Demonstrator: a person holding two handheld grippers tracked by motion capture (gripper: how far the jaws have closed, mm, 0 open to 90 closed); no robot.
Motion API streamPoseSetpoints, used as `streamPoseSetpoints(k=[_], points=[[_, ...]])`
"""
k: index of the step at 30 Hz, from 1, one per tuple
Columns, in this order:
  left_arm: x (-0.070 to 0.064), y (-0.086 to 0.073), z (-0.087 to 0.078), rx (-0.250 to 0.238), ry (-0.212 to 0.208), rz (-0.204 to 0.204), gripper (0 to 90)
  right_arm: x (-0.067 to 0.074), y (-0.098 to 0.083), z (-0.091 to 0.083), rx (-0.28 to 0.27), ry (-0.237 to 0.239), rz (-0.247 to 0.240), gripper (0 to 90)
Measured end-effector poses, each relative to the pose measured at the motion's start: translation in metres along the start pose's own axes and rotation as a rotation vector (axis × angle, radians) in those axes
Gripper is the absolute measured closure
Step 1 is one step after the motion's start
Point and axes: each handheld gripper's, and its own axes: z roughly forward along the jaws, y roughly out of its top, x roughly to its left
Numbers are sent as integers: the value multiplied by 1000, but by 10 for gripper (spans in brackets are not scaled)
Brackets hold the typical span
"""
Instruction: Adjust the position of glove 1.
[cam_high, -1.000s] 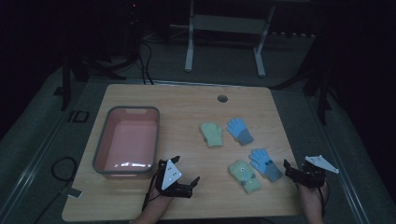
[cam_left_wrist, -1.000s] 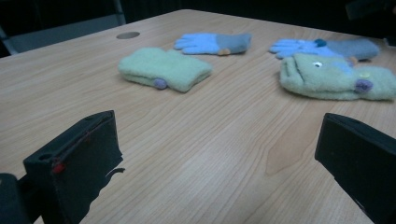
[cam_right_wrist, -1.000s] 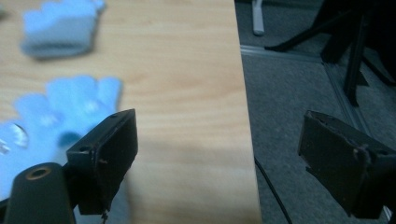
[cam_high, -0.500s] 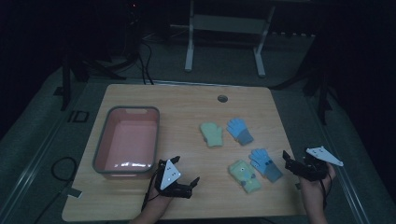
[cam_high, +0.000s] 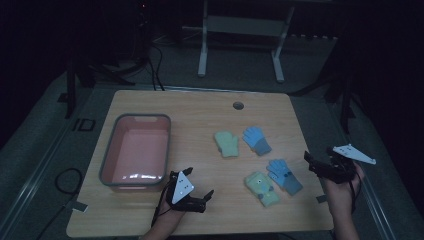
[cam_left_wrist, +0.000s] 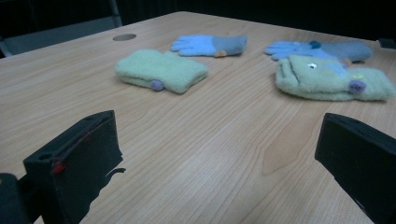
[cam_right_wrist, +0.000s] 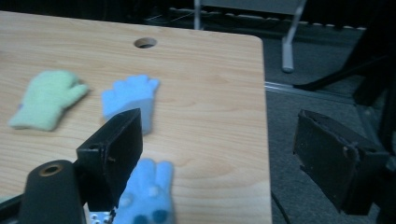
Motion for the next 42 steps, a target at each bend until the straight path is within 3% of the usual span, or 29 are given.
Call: streamPoseSetpoints(k=[7, 9, 12, 17, 22, 25, 31, 42], points=[[-1, 0, 0, 3, 2, 8, 3, 11, 20, 1, -31, 68, -17, 133], [-1, 0, 0, 4, -5, 6, 3, 16, 25, 2, -21, 53, -50, 133], [-2, 0, 0, 4, -1, 12, 3, 24, 35, 5, -24, 93, -55, 133], [-2, 0, 0, 5, 0, 15, 3, 39, 48, 12, -53, 105, -60, 131], [-3, 0, 0, 4, -4, 17, 3, 53, 57, 20, -79, 194, -40, 117], [-3, 0, 0, 6, -3, 19, 3, 64, 61, 26, -65, 227, -49, 118], [-3, 0, 0, 7, -2, 22, 3, 85, 67, 43, -32, 259, -117, 143], [-4, 0, 0, 7, 0, 27, 3, 118, 68, 79, 27, 334, -139, 201]])
